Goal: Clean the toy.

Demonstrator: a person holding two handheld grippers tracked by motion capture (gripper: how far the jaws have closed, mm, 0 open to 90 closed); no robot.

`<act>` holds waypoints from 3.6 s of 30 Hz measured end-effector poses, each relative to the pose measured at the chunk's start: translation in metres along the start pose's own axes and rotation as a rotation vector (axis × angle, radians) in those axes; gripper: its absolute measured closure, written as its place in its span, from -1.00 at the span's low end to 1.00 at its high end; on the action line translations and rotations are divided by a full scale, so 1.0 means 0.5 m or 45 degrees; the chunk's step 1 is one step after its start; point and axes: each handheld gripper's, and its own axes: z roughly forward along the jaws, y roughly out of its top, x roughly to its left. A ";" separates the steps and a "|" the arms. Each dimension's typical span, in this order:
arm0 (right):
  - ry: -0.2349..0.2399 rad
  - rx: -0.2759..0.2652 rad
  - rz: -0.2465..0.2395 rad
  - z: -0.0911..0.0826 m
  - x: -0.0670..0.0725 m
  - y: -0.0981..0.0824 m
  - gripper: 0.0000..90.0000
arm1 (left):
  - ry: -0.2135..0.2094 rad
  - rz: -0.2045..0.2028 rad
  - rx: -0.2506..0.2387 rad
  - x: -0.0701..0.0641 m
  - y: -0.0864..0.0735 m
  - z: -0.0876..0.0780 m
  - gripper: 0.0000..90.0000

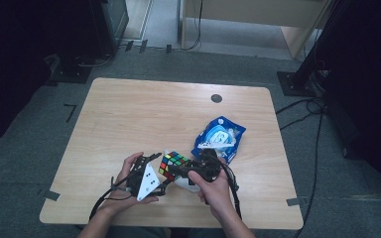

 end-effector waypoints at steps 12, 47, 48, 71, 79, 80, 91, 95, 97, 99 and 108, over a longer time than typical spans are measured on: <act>0.008 0.114 -0.018 0.007 -0.002 0.004 -0.24 | -0.047 0.041 -0.014 -0.025 0.013 0.006 -0.62; -0.269 0.106 -0.501 0.032 -0.050 -0.030 0.21 | 0.022 -0.321 -0.038 0.102 -0.029 -0.040 -0.25; -0.271 0.118 -0.511 0.038 -0.060 -0.036 0.33 | 0.019 -0.317 -0.034 0.102 -0.029 -0.039 -0.25; -0.643 0.211 -0.587 0.072 -0.083 -0.072 0.99 | 0.008 -0.318 -0.037 0.099 -0.025 -0.038 -0.25; -0.728 0.185 -0.470 0.081 -0.059 -0.083 0.98 | 0.001 -0.317 -0.037 0.098 -0.024 -0.034 -0.25; -0.703 0.172 -0.433 0.082 -0.055 -0.085 0.92 | -0.001 -0.316 -0.037 0.098 -0.023 -0.034 -0.25; -0.203 0.125 -0.383 0.102 -0.043 -0.088 0.38 | 0.007 -0.329 -0.056 0.106 -0.023 -0.040 -0.25; -0.152 0.048 -0.580 0.084 -0.027 -0.075 0.17 | 0.006 -0.346 -0.061 0.111 -0.025 -0.043 -0.25; -0.208 0.018 -0.760 0.092 -0.038 -0.073 0.02 | -0.004 -0.353 -0.058 0.110 -0.025 -0.042 -0.25; -0.237 0.036 -0.838 0.098 -0.043 -0.075 0.00 | -0.005 -0.350 -0.058 0.109 -0.025 -0.042 -0.25; -0.365 0.195 -0.899 0.129 -0.061 -0.090 0.25 | -0.003 -0.351 -0.062 0.109 -0.025 -0.047 -0.25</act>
